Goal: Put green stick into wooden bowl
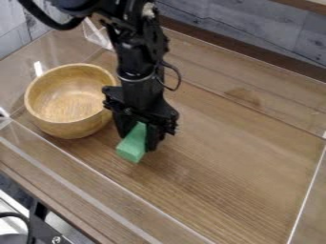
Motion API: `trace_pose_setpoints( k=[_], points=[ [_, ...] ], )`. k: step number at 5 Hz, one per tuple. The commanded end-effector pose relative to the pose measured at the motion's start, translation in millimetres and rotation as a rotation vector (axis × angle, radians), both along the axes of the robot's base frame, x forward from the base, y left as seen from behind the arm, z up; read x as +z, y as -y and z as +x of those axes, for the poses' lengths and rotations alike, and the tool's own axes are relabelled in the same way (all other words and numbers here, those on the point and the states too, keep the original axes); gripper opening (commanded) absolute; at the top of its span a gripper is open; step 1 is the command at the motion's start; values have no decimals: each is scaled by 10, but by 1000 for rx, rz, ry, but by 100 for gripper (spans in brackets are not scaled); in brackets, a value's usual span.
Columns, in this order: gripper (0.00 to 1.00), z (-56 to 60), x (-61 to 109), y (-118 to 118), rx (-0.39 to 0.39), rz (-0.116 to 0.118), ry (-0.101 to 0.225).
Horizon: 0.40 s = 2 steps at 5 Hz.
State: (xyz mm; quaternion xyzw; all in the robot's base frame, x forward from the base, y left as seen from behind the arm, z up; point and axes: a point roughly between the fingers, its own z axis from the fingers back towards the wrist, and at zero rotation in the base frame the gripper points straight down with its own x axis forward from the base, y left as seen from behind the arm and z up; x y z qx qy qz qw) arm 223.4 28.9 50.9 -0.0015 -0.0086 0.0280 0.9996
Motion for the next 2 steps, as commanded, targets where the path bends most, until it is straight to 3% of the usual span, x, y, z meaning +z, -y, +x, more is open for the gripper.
trace_pose_setpoints(
  k=[1, 2],
  points=[
    [0, 114, 220, -174, 20, 9, 73],
    [0, 122, 277, -501, 61, 24, 90]
  ],
)
